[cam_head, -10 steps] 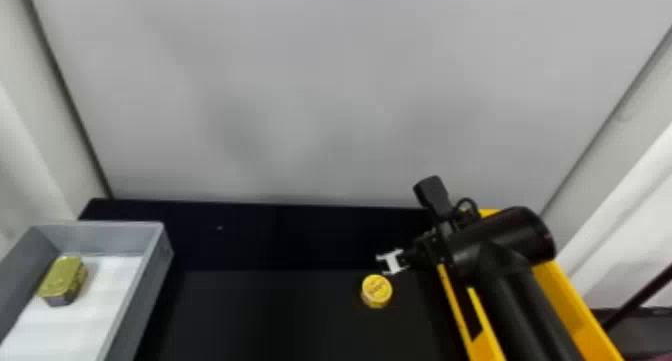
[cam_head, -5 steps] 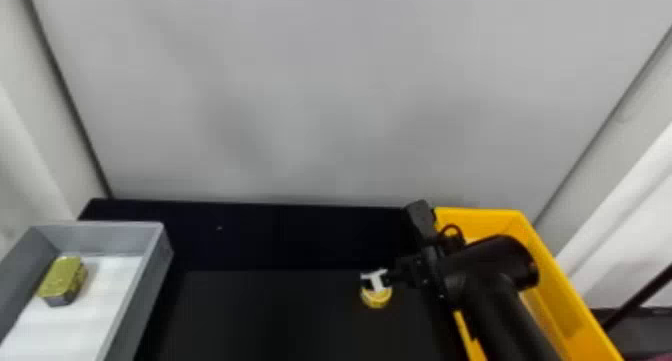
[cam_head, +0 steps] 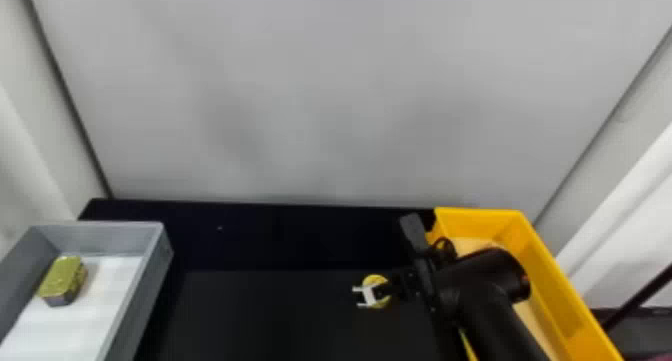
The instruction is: Pick up the round yellow can and place it in the yellow rectangular box
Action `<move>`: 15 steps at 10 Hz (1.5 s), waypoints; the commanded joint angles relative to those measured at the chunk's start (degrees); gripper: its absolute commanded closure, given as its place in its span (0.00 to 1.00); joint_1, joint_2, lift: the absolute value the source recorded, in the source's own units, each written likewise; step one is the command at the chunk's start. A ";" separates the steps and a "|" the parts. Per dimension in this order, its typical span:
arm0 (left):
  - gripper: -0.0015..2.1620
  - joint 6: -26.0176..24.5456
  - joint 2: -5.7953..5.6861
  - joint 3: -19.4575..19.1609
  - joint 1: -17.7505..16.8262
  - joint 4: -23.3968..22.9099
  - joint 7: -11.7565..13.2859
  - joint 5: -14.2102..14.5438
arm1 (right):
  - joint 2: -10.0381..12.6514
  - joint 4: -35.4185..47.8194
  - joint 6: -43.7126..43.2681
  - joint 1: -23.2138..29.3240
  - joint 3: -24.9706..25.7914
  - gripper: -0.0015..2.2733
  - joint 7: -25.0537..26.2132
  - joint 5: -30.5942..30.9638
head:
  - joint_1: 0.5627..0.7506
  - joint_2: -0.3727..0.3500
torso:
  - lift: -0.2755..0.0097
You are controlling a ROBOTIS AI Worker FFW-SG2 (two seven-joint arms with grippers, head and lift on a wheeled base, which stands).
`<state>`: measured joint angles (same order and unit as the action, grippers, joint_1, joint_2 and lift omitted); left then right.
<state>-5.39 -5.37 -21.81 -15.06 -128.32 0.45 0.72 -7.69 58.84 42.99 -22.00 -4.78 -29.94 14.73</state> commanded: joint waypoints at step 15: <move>0.03 0.11 0.09 -0.88 0.74 -0.53 0.17 0.07 | -0.66 36.70 28.94 6.53 2.23 0.36 0.22 7.17 | 0.49 0.29 | 0.94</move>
<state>-4.94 -5.21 -22.51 -14.55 -128.62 0.61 0.79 -8.32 81.34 60.51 -16.56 -3.02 -28.62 17.56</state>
